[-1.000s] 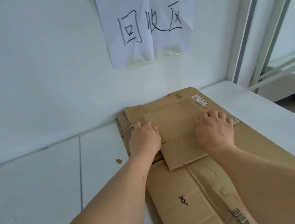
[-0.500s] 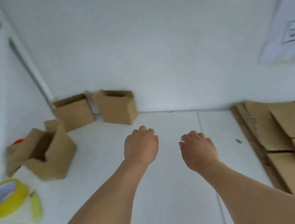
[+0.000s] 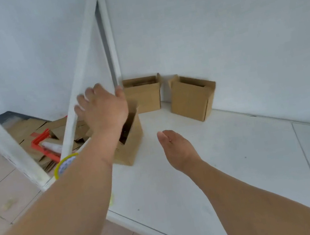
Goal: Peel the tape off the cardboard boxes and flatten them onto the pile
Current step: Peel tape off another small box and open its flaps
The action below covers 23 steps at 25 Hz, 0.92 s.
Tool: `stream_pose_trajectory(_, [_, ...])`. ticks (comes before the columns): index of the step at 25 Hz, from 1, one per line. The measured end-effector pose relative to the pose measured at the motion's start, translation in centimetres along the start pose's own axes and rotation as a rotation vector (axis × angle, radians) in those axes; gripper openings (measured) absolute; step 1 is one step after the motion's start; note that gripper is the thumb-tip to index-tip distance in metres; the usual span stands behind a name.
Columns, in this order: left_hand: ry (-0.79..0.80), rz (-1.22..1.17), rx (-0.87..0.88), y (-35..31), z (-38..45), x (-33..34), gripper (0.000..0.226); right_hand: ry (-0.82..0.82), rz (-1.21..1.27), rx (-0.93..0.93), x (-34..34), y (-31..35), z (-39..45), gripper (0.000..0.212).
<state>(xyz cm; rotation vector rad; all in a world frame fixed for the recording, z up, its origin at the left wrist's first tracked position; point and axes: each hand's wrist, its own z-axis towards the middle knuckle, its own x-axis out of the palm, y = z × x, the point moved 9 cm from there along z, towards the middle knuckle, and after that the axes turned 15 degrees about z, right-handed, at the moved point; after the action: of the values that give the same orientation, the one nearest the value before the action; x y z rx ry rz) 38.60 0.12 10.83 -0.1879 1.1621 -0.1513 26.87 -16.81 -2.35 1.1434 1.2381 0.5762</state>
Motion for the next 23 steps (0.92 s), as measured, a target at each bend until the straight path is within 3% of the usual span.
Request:
stream_pose_trajectory(3, [0.584, -0.408, -0.359, 4.0, -0.7, 7.3, 0.070, 0.143, 0.235, 0.062, 3.9, 1.0, 0.3, 0.067])
stream_pose_trajectory(7, [0.857, -0.669, -0.420, 3.7, -7.3, 11.2, 0.063, 0.177, 0.390, 0.175, 4.9, -1.0, -0.2, 0.092])
stream_pose_trajectory(9, [0.922, -0.740, -0.355, 1.6, -10.5, 11.7, 0.055, 0.103, 0.423, 0.195, 2.6, -2.5, -1.0, 0.099])
stream_pose_trajectory(14, [0.991, -0.825, -0.263, -5.1, -18.8, 10.9, 0.044, -0.117, 0.448, 0.153, -7.1, -6.6, -7.0, 0.086])
stream_pose_trajectory(18, [1.093, -0.928, -0.260, -9.3, -26.1, 10.8, 0.044, -0.273, 0.491, 0.136, -12.5, -9.2, -12.9, 0.056])
stream_pose_trajectory(21, [1.214, -0.984, -0.251, -11.9, -31.2, 10.6, 0.049, -0.389, 0.391, 0.078, -16.4, -10.0, -16.9, 0.044])
stream_pose_trajectory(23, [1.019, -0.841, -0.099, -12.8, -32.0, 10.4, 0.056, -0.416, 0.314, 0.072, -18.0, -10.9, -18.4, 0.043])
